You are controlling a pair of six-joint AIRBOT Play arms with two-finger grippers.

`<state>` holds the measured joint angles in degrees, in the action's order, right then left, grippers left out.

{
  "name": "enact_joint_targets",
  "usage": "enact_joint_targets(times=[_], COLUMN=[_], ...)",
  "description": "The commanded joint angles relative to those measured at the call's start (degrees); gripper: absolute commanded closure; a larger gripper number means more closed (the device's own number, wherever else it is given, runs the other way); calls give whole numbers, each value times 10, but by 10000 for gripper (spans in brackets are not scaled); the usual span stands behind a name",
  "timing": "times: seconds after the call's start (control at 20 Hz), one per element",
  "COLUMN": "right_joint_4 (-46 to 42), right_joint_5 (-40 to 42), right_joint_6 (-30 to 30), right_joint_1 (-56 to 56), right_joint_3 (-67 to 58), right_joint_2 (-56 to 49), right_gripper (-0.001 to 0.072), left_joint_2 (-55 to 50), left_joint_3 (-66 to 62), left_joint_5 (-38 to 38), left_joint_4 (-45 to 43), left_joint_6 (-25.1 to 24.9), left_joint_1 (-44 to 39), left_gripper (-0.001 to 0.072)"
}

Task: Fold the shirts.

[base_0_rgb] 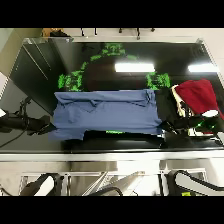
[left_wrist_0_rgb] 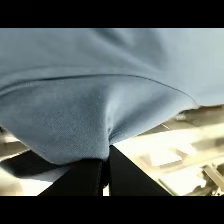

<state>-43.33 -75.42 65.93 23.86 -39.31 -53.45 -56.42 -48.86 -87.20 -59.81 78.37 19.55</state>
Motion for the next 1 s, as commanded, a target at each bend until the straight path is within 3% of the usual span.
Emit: enact_joint_targets(times=[0.0, 0.25, 0.35, 0.5, 0.75, 0.95], right_joint_4=[-7, -13, 54, 138, 139, 141], right_joint_5=[-43, -51, -17, 42, 155, 200], right_joint_6=[-2, 1, -51, -124, -163, -189], right_joint_1=[14, 13, 13, -10, -101, -129], right_joint_3=[-6, -17, -45, -113, -212, -250], right_joint_2=[5, 24, 18, -23, -153, -227], right_gripper=[693, 693, 693, 693, 693, 693], left_joint_2=[85, 147, 125, 31, -141, -276], left_joint_3=[27, 39, 3, -72, -179, -251], left_joint_5=[-48, -56, -14, 22, 92, 141], left_joint_4=[-2, -6, -6, -4, -5, -4], left_joint_6=[22, 31, 31, 22, 4, -16], left_joint_1=[0, 0, 0, 0, -9, -68], left_gripper=[691, 691, 691, 691, 691, 690])
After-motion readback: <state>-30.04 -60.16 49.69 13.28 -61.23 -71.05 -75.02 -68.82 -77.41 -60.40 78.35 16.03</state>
